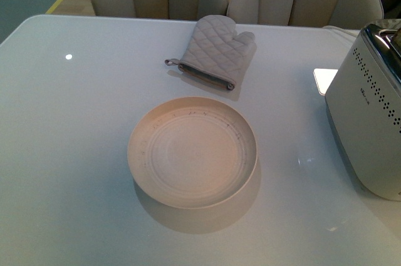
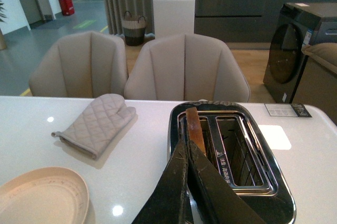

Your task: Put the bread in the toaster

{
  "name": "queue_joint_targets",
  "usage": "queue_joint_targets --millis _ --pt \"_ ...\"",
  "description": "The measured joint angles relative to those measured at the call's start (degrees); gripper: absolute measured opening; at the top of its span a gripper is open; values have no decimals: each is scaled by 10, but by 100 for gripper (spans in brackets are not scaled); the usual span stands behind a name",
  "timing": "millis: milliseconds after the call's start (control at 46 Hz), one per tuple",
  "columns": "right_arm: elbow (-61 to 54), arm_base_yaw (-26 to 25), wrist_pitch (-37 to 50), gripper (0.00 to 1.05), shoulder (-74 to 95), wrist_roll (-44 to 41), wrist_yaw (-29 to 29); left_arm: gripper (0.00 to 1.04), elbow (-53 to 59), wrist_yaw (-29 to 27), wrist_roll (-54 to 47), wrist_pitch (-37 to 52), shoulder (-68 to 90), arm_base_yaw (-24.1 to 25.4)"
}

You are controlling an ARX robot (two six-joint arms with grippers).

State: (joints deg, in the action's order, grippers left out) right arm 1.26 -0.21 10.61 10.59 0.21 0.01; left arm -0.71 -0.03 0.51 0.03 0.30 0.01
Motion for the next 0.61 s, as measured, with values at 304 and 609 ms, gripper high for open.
queue_joint_targets --millis 304,609 --pt "0 0 -104 2 -101 0 0 98 0 0 0 0 0 0" --pt "0 0 -105 15 -102 0 0 98 0 0 0 0 0 0"
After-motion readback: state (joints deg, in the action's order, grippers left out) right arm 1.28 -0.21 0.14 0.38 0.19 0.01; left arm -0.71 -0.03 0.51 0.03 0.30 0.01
